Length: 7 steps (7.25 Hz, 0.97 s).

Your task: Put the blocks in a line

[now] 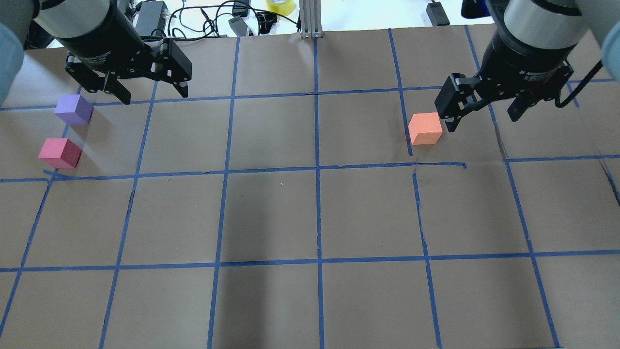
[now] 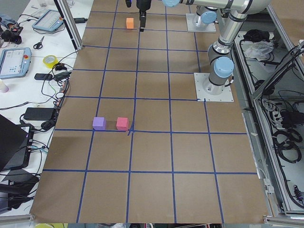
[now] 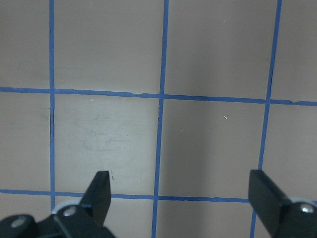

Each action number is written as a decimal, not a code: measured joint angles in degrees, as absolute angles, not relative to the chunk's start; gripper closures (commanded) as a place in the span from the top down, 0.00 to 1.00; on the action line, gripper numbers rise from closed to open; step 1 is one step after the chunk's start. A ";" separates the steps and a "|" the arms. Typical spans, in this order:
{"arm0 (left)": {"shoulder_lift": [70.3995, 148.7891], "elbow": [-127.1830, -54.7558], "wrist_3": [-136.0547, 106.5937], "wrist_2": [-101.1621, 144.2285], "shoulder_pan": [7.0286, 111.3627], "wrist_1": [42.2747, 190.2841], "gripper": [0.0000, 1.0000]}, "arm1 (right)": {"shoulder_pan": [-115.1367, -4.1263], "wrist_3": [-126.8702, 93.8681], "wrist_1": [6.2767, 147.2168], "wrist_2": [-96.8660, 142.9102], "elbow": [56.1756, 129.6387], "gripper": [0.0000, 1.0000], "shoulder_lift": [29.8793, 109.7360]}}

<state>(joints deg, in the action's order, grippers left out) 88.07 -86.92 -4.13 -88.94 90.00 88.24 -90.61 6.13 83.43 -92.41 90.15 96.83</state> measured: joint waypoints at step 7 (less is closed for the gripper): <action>87.90 -87.00 -4.13 -88.95 89.99 88.24 1.00 | -90.51 6.10 84.25 -92.55 89.84 1.00 96.58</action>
<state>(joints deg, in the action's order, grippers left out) 87.90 -87.00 -4.13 -88.95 89.99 88.24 -90.51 6.10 84.25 -92.55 89.84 96.58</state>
